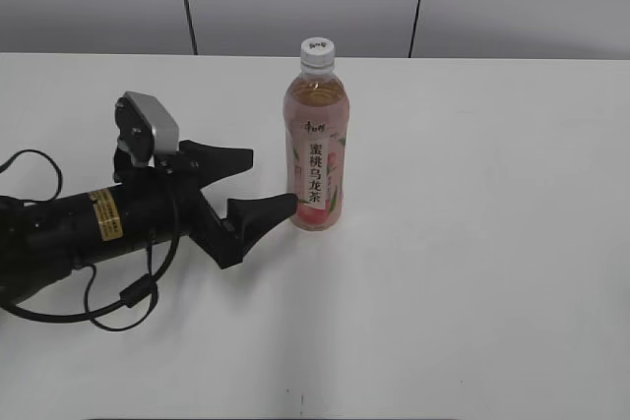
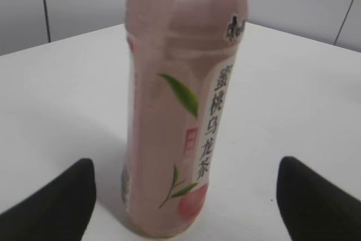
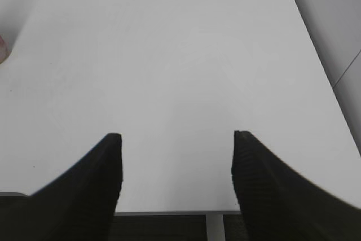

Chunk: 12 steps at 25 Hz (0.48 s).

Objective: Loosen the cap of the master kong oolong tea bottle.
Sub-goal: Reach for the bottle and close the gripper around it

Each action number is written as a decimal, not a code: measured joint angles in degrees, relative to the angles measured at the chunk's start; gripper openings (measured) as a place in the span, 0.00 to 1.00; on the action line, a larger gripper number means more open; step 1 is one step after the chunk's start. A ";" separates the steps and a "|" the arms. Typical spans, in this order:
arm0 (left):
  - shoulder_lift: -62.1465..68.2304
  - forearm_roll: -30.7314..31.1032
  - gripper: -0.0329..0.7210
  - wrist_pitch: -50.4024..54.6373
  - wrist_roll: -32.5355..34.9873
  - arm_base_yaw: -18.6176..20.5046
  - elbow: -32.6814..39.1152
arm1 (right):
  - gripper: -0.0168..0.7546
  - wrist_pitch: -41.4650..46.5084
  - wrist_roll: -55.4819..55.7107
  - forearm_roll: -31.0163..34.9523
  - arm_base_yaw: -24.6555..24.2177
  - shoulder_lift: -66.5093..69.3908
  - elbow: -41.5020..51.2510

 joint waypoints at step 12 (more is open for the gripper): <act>1.65 -4.20 0.84 0.02 0.00 -2.79 -7.22 | 0.63 0.00 0.00 0.00 0.00 0.00 0.00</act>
